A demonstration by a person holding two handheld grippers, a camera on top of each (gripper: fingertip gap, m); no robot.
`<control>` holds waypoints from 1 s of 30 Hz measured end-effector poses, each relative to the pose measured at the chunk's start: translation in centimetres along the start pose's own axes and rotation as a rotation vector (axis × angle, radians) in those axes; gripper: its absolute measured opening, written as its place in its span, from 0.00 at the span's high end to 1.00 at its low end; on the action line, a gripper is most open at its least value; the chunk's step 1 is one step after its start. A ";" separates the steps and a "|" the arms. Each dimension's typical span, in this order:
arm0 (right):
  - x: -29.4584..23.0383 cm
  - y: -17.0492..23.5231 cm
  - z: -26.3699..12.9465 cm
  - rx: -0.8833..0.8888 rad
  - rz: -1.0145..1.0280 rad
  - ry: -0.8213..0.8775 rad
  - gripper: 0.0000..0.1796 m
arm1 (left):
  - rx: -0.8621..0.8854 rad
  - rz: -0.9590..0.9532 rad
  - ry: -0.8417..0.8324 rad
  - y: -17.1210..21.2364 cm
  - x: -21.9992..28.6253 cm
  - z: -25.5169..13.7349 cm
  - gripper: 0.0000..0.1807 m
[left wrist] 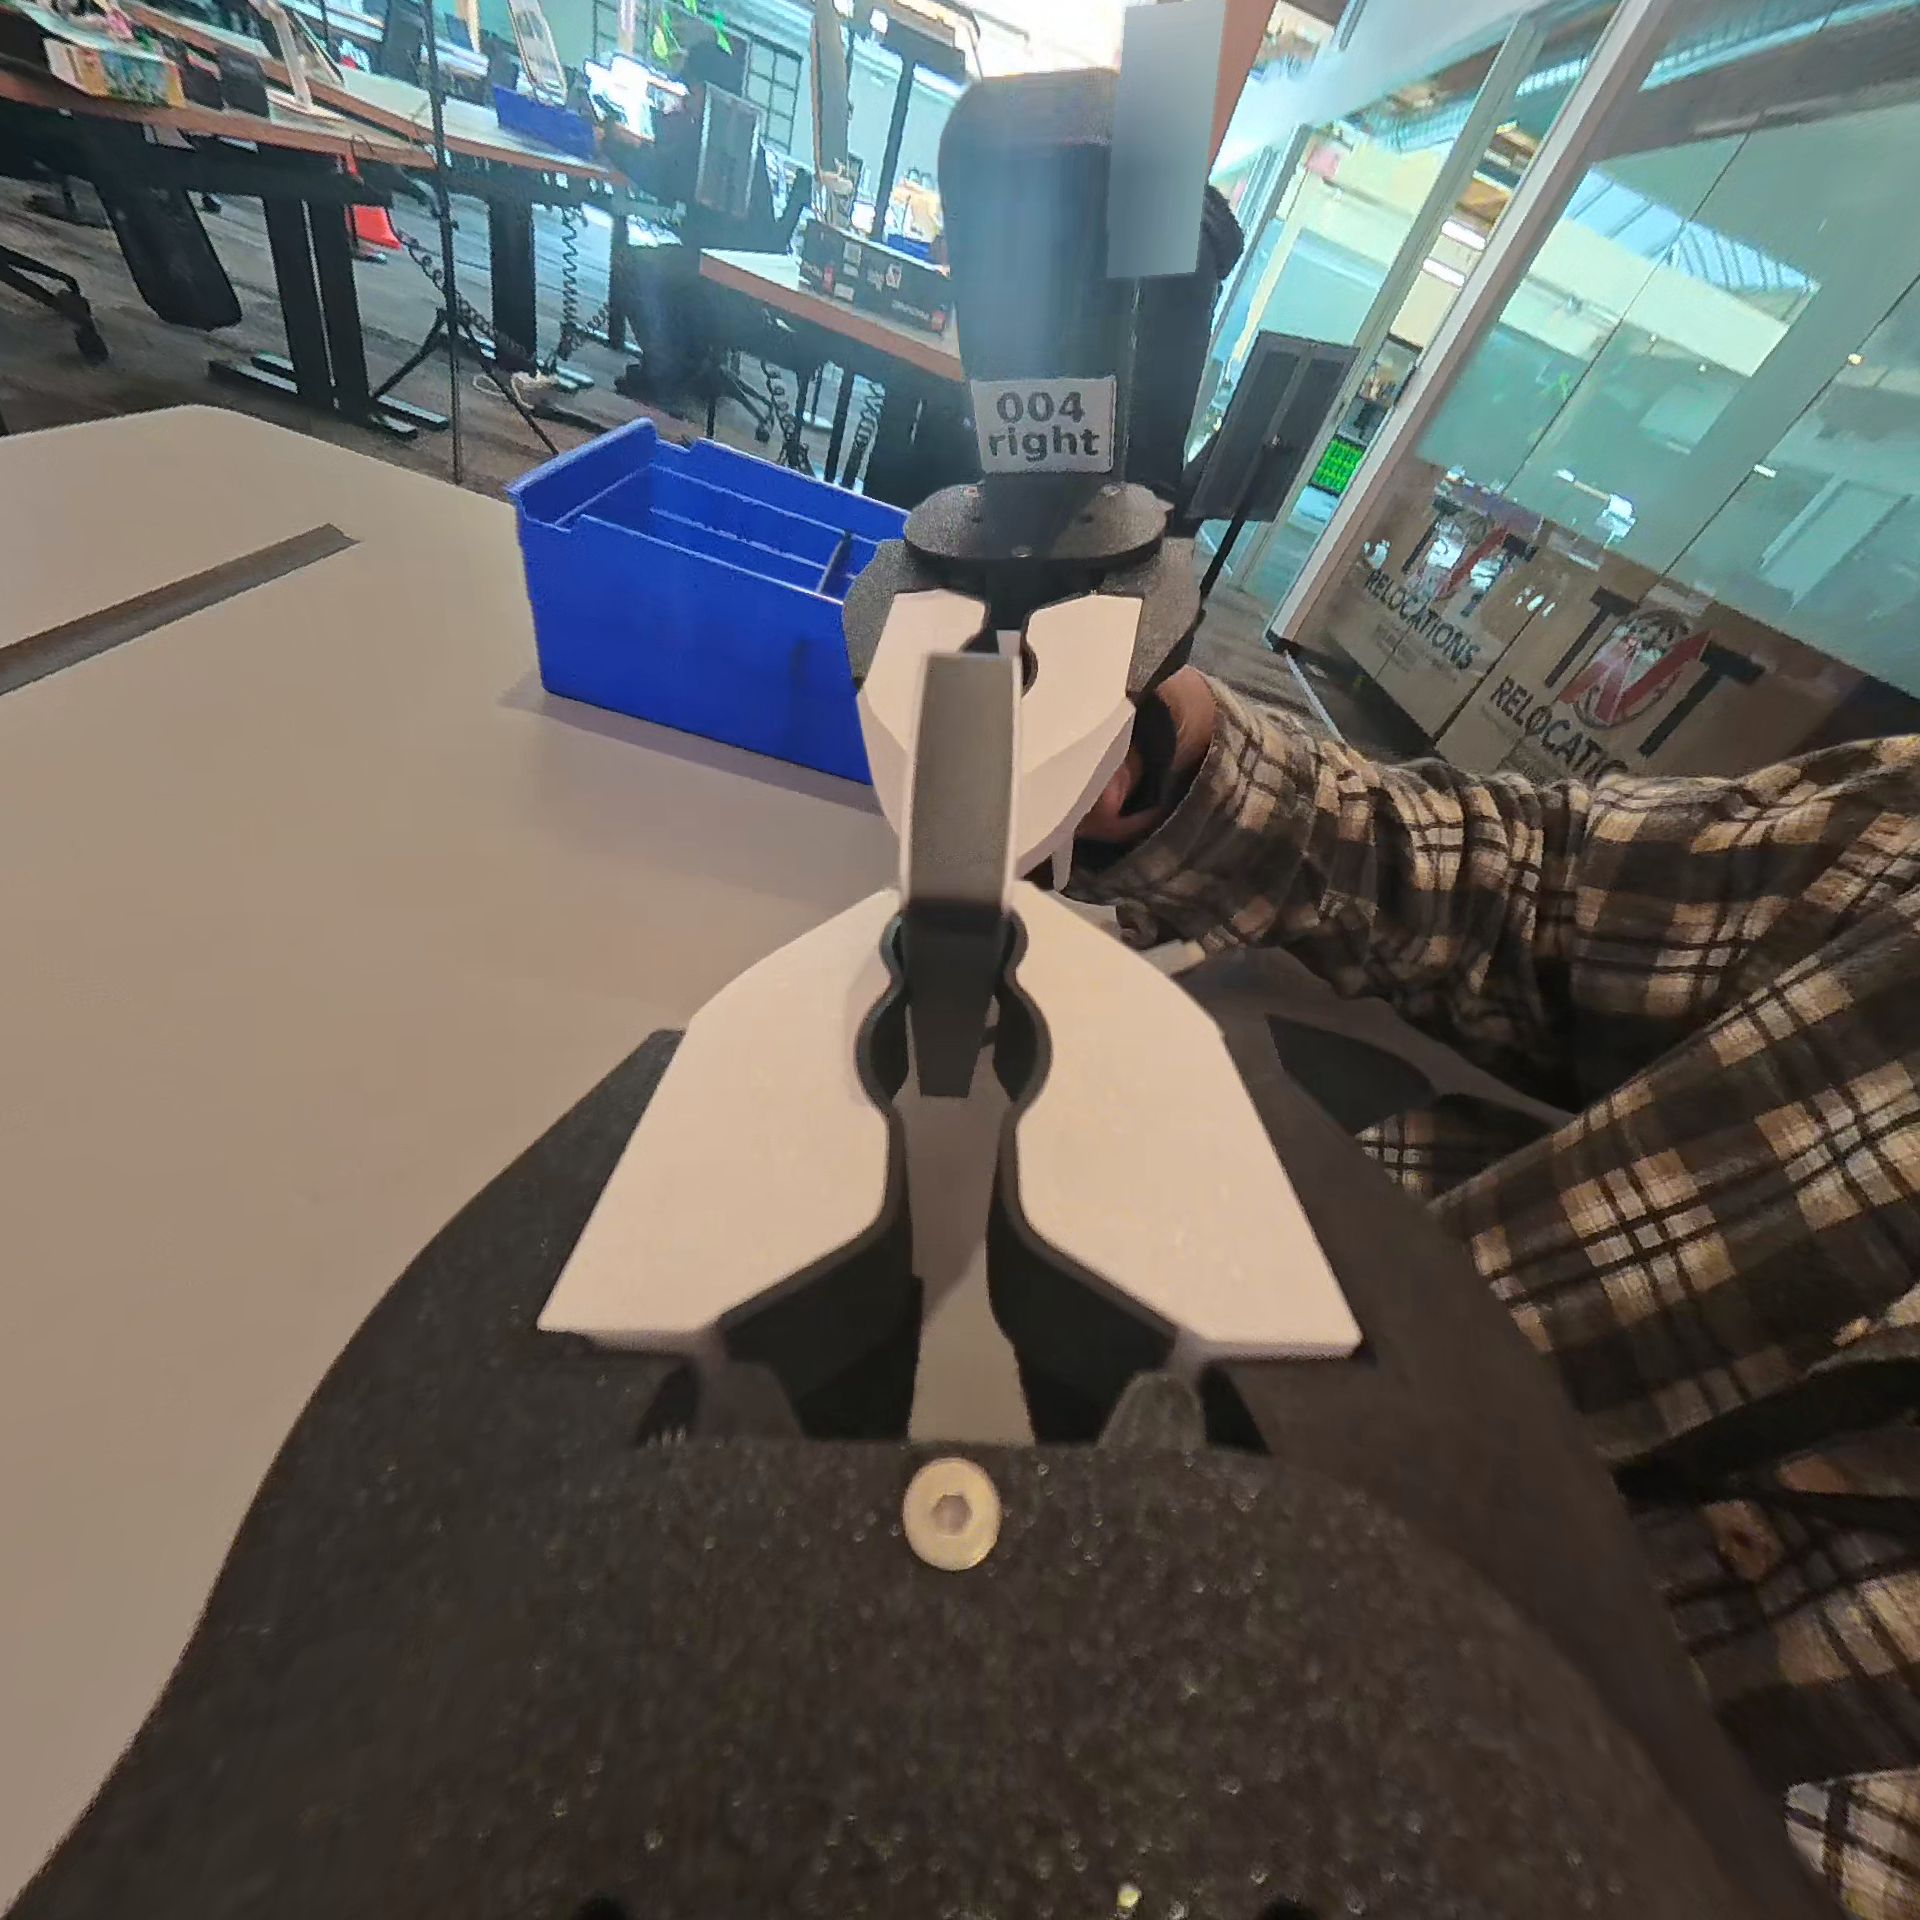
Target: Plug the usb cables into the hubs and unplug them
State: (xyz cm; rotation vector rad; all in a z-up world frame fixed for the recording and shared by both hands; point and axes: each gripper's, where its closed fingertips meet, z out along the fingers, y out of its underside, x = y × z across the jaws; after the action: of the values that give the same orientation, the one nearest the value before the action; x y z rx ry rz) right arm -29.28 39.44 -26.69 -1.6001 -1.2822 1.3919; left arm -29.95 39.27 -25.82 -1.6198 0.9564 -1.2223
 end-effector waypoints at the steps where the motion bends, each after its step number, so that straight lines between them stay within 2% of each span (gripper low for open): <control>1: -0.3 -0.2 -0.2 0.020 -0.001 0.004 0.97 | -0.009 0.008 0.004 -0.1 0.3 0.1 0.93; 5: -1.2 -0.7 -1.1 0.083 0.005 -0.005 0.97 | -0.030 0.027 0.027 -0.9 1.1 0.5 0.93; 9: -1.4 -2.2 -1.3 0.205 0.065 -0.040 0.97 | 0.105 -0.013 0.097 -3.3 1.1 0.2 0.93; 10: -1.5 -2.4 -1.2 0.223 0.064 -0.042 0.97 | 0.131 -0.028 0.099 -3.6 0.9 0.0 0.92; 12: -1.5 -3.0 -1.4 0.272 0.074 -0.048 0.97 | 0.164 -0.068 0.098 -3.8 0.7 -0.2 0.81; 14: -1.4 -3.5 -1.7 0.328 0.101 -0.064 0.97 | 0.178 -0.089 0.102 -3.5 0.6 -0.1 0.80; 17: -1.6 -3.3 -1.1 0.348 0.117 -0.083 0.97 | 0.183 -0.104 0.155 -3.1 1.4 0.7 0.82; 19: -1.7 -3.2 -0.6 0.360 0.126 -0.096 0.97 | 0.172 -0.093 0.160 -2.9 1.7 0.9 0.93; 21: -1.7 -2.7 -0.5 0.343 0.142 -0.099 0.97 | 0.094 -0.108 0.122 -2.1 1.6 1.1 0.94; 25: -1.8 -1.1 -0.3 0.200 0.138 -0.090 0.97 | -0.049 -0.063 0.044 -0.3 1.5 0.9 0.94; 26: -1.3 -1.3 -1.2 0.208 0.142 -0.056 0.97 | -0.033 -0.061 0.003 -0.5 0.8 -0.2 0.94; 28: 1.4 -3.1 -7.5 0.417 0.261 0.007 0.97 | 0.106 -0.117 -0.089 -2.1 -1.9 -5.3 0.94; 30: 2.6 -2.5 -11.7 0.436 0.267 0.101 0.97 | 0.133 -0.207 -0.104 -2.0 -3.7 -9.2 0.94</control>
State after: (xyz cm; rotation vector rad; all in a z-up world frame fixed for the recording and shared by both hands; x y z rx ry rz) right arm -18.65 44.07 -22.66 -1.5444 -0.6606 1.5957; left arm -39.59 41.57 -23.78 -1.6893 0.6418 -1.2970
